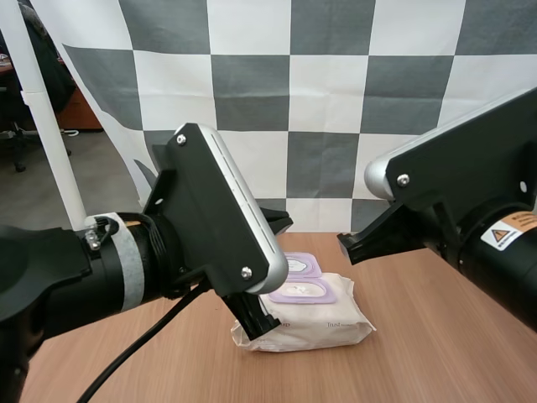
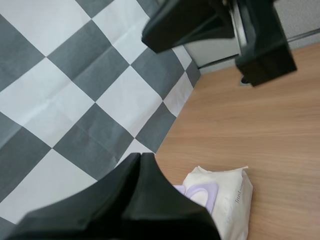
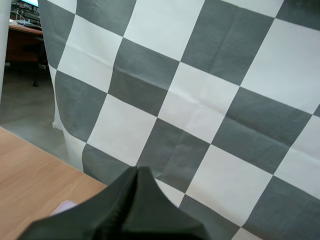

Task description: Open the wet wipes lid

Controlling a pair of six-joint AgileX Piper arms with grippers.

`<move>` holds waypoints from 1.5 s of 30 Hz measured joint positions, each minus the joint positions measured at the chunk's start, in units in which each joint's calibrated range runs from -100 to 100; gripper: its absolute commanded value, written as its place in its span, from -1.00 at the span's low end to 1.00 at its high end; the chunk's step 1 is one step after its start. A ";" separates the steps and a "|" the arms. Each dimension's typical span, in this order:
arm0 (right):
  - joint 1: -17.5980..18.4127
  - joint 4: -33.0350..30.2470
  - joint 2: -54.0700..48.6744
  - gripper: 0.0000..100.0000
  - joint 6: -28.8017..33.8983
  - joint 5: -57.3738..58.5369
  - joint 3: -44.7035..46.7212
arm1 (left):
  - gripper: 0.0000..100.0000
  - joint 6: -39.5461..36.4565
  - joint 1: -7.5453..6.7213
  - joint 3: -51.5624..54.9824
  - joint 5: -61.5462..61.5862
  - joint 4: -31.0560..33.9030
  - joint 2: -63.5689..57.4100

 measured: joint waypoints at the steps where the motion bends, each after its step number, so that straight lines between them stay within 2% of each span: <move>1: 0.00 0.27 -0.72 -1.00 0.00 -0.96 1.47 | -1.00 -1.08 0.00 0.08 0.00 0.43 -0.92; 5: 0.00 0.40 -3.06 -1.00 0.00 -8.50 7.29 | -1.00 -6.71 0.00 1.41 -2.86 1.51 -6.34; 10: 0.00 -0.02 -5.55 -1.00 0.00 -19.61 13.47 | -1.00 -13.89 -0.08 3.55 -15.15 3.03 -12.60; 17: -0.51 -2.33 -5.55 -1.00 0.00 -28.28 20.86 | -1.00 -24.50 -3.20 12.26 -33.11 14.05 -16.74; 23: -2.36 1.17 -5.61 -1.00 0.00 -44.38 30.41 | -1.00 -33.46 -4.89 24.06 -49.10 21.66 -21.76; 26: -3.01 4.40 -5.55 -1.00 0.00 -51.70 34.84 | -1.00 -36.16 -4.89 30.31 -56.96 21.73 -22.08; 29: -3.58 6.87 -5.61 -1.00 0.00 -56.25 36.05 | -1.00 -36.60 -4.89 33.92 -65.29 18.76 -22.08; 34: -3.58 8.41 -5.61 -1.00 0.00 -53.98 36.13 | -1.00 -35.02 -3.73 34.55 -78.42 16.66 -22.08; 39: -3.58 9.62 -5.61 -1.00 0.00 -48.49 36.13 | -1.00 -39.65 -2.62 34.55 -88.16 22.64 -22.08; 43: -3.58 9.62 -5.61 -1.00 0.00 -44.52 36.13 | -1.00 -45.83 -2.32 34.55 -87.88 29.47 -22.08; 45: -3.58 9.62 -5.61 -1.00 0.22 -43.78 36.13 | -1.00 -46.81 -2.32 34.55 -87.00 30.93 -22.08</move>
